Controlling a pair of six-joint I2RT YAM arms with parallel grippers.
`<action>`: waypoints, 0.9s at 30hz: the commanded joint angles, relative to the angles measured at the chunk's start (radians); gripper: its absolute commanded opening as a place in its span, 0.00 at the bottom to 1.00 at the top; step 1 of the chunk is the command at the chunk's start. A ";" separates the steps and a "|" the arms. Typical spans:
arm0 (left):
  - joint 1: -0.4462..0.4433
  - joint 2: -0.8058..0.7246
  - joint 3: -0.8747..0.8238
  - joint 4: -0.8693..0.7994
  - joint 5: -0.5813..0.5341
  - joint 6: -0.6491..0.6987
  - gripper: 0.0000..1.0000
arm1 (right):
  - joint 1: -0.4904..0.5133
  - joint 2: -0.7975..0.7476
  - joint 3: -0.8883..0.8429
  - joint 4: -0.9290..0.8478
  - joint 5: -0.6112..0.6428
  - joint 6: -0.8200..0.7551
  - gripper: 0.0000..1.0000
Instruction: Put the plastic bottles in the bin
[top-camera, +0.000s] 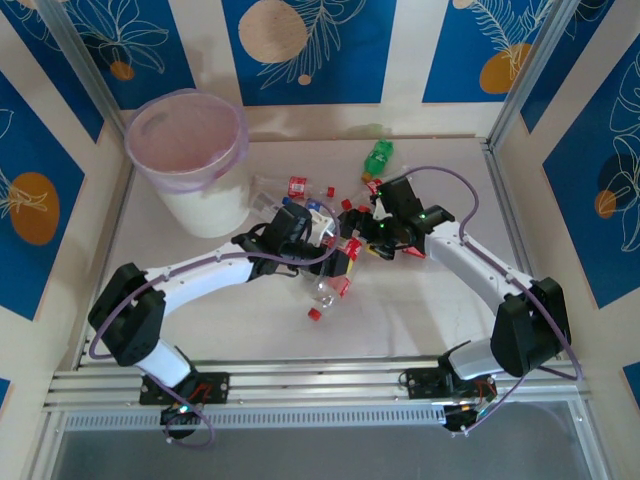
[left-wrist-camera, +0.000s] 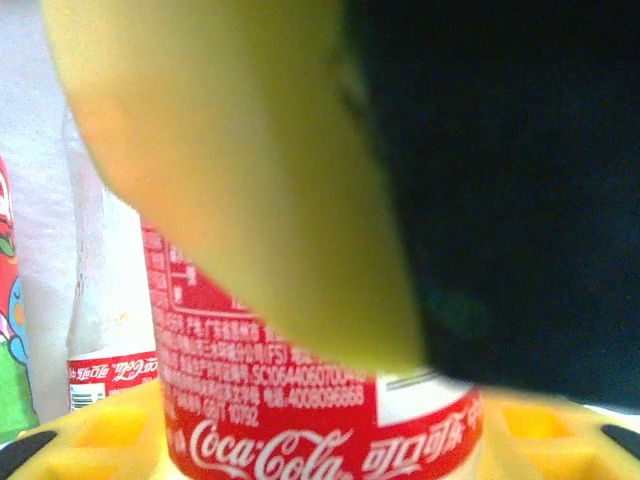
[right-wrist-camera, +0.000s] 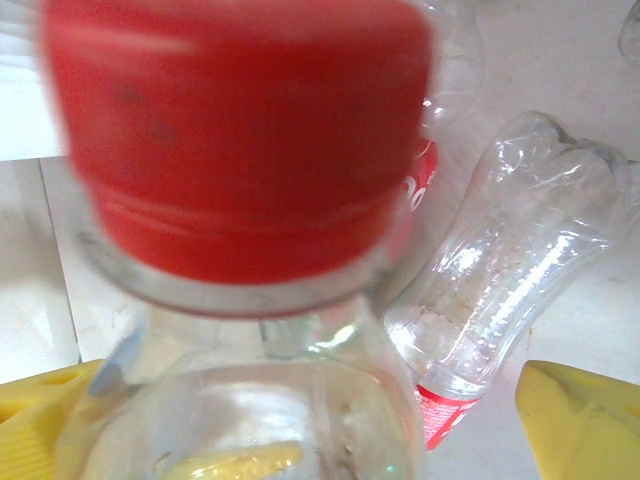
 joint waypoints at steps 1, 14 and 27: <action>-0.007 0.019 0.026 -0.004 0.004 0.014 0.44 | -0.011 -0.056 0.026 -0.013 -0.013 -0.020 0.99; 0.011 -0.014 0.069 -0.044 -0.044 0.026 0.26 | -0.183 -0.260 0.014 -0.085 -0.026 -0.071 0.99; 0.306 0.024 0.725 -0.523 -0.045 0.315 0.10 | -0.279 -0.338 -0.101 -0.081 -0.074 -0.081 1.00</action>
